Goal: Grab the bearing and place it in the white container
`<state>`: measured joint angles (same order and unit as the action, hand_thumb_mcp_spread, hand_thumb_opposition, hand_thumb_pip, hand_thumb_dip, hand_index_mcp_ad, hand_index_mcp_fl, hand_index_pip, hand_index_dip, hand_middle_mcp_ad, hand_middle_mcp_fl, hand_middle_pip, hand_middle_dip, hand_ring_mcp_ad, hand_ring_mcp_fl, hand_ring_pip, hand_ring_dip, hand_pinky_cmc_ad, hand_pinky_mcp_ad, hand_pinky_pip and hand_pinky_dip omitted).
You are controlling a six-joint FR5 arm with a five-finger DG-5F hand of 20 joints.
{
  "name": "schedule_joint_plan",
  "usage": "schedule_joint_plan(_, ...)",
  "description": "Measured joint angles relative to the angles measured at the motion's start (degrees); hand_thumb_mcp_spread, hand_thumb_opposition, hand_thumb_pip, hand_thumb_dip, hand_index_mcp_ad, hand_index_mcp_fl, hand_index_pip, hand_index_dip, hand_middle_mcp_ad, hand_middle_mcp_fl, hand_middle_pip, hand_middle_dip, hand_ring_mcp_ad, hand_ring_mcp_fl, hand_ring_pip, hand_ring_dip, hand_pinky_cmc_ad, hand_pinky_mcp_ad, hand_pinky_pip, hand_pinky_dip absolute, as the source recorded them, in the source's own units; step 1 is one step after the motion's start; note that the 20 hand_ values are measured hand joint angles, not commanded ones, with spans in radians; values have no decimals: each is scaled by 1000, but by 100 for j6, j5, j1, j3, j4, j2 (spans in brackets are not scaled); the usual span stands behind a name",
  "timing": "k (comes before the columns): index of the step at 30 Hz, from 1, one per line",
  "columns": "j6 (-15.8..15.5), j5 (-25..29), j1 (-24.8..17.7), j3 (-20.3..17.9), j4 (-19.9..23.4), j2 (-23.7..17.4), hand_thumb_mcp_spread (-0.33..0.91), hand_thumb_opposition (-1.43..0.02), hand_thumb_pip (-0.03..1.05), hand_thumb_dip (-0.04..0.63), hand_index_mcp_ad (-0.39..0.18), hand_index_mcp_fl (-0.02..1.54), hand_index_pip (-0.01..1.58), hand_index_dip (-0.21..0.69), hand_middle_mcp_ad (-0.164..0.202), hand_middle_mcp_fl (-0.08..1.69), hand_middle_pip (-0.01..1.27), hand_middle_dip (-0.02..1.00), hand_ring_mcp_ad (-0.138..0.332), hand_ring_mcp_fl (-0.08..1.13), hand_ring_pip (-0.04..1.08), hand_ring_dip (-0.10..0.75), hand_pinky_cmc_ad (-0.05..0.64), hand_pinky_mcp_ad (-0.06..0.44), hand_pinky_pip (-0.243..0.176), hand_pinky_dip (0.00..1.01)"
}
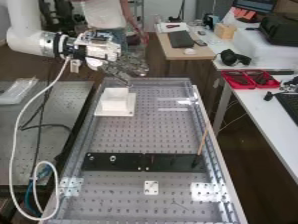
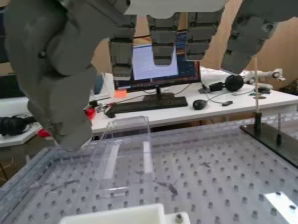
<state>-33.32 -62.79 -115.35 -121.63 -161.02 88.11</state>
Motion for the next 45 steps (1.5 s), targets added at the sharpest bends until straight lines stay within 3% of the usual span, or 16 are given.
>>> schedule_joint_plan(3,-147,-331,323,165,-106,-76,276,-791,475,209,-119,52,237,138,82,0,113,161,148,0,75,73,396,297,-119,229)
schedule_joint_plan(12,-655,-1447,1295,1022,-428,-32,272,-759,429,157,-105,54,152,202,86,0,113,161,155,0,75,73,429,297,-120,288)
schedule_joint_plan(19,-914,-2281,2127,2042,-848,301,274,-745,377,129,-98,54,122,202,84,0,115,161,157,0,73,73,431,307,-120,291)
schedule_joint_plan(28,-1005,-2892,2816,3207,-1443,852,278,-733,367,115,-98,59,115,202,82,3,120,161,164,0,75,73,445,309,-120,291)
schedule_joint_plan(34,-925,-2997,2962,3603,-1792,1159,281,-733,370,117,-96,59,115,202,86,2,120,161,169,0,75,73,445,309,-120,297)
schedule_joint_plan(45,-893,-2973,2905,3742,-1986,1280,281,-733,368,112,-96,59,115,202,82,2,119,161,169,2,75,73,445,309,-120,297)
